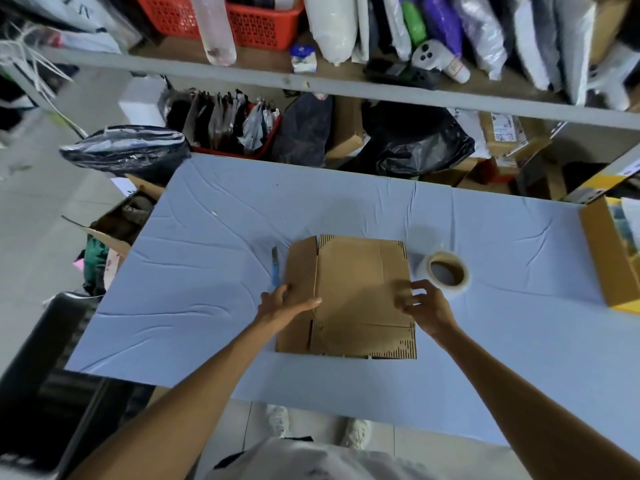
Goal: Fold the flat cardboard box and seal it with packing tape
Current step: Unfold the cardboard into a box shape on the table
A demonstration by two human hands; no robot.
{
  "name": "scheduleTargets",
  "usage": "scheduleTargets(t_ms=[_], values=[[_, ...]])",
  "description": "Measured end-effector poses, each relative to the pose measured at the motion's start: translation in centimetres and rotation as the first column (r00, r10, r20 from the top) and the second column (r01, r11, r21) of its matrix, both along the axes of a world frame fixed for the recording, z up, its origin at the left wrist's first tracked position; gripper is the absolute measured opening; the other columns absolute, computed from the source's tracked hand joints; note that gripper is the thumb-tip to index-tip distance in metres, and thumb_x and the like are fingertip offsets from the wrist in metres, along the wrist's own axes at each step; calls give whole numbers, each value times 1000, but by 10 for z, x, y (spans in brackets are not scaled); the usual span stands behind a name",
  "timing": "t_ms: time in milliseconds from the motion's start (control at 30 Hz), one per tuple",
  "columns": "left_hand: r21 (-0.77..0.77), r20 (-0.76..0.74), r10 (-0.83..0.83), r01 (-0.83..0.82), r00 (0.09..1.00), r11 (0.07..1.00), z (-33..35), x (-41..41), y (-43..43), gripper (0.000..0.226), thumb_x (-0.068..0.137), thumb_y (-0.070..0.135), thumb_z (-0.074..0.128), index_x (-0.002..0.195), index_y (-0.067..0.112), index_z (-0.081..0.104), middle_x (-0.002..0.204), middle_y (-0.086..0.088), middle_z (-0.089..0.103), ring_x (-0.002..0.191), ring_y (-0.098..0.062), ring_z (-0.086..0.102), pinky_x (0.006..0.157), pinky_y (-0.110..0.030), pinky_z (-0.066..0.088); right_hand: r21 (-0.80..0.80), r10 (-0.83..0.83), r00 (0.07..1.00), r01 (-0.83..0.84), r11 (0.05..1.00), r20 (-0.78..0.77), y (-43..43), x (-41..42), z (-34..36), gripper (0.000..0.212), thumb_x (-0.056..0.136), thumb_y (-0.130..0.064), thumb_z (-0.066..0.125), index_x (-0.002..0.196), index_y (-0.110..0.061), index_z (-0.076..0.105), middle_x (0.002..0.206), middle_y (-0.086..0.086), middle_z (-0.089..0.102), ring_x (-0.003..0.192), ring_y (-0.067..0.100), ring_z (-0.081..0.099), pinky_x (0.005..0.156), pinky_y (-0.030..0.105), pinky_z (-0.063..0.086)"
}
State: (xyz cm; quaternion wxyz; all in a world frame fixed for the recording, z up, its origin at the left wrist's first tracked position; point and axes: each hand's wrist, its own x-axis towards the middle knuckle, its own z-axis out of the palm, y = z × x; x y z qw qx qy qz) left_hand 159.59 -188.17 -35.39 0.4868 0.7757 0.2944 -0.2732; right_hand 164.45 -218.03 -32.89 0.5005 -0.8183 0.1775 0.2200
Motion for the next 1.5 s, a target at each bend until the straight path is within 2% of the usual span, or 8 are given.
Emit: scheduleTargets(t_ms=[267, 600, 767, 967, 1100, 1233, 1400, 1500], values=[[-112, 110, -74, 86, 991, 990, 16, 8, -11, 111, 44, 75, 69, 139, 25, 42, 118, -1, 60, 110, -18, 57, 99, -34, 46, -3, -17, 994, 17, 1000, 108, -5, 10, 9, 30, 86, -1, 55, 113, -14, 59, 84, 15, 68, 77, 32, 66, 76, 49, 55], [-221, 178, 22, 18, 984, 975, 28, 12, -14, 66, 73, 51, 74, 130, 40, 42, 102, -4, 68, 89, -20, 68, 76, -34, 58, 193, -9, 999, 1, 981, 42, -5, 8, 13, 43, 81, -11, 74, 121, -10, 60, 93, 15, 68, 91, 33, 65, 79, 47, 54], [-230, 166, -13, 52, 986, 972, 33, 17, -10, 76, 80, 41, 71, 142, 44, 27, 103, -4, 70, 91, -23, 70, 78, -38, 58, 251, 21, 999, -12, 968, -34, 3, 17, 20, 79, 76, -3, 76, 143, -14, 34, 114, 18, 60, 92, 30, 62, 63, 34, 51], [-163, 262, -6, 50, 965, 985, 49, 27, -14, 72, 77, 22, 77, 139, 28, 40, 125, -6, 57, 111, -24, 59, 91, -42, 54, 171, 71, 997, -76, 982, 31, 1, 26, 39, 109, 72, 4, 77, 152, -29, 10, 117, 15, 54, 97, 36, 65, 75, 50, 55], [-29, 396, -1, 14, 918, 999, 65, 40, -23, 56, 76, 22, 79, 124, 11, 51, 123, -4, 58, 110, -17, 56, 88, -27, 45, 175, 77, 989, -98, 980, 124, 2, 37, 56, 100, 75, 8, 74, 150, -29, 20, 116, 15, 56, 98, 37, 64, 76, 48, 58], [0, 492, 74, -85, 867, 996, 83, 52, -27, 56, 75, 35, 78, 118, 12, 52, 110, 0, 59, 94, -15, 59, 68, -19, 44, 108, 72, 958, -106, 989, 278, 5, 45, 73, 65, 91, 0, 58, 146, -23, 34, 98, 9, 58, 74, 20, 64, 51, 25, 58], [-27, 569, 69, -65, 820, 998, 91, 60, -24, 72, 78, 32, 76, 139, 33, 37, 104, -1, 58, 93, -18, 59, 79, -34, 54, 57, 113, 929, -142, 988, 353, 1, 55, 84, 75, 89, 4, 60, 147, -35, 32, 89, 7, 61, 78, 30, 68, 66, 51, 60], [-21, 597, 42, -36, 801, 999, 92, 62, -25, 71, 79, 24, 75, 139, 31, 39, 113, -4, 55, 95, -18, 57, 77, -31, 54, 22, 194, 919, -215, 976, 342, 3, 55, 91, 80, 87, -1, 64, 144, -44, 29, 91, 9, 61, 78, 29, 68, 63, 44, 60]])
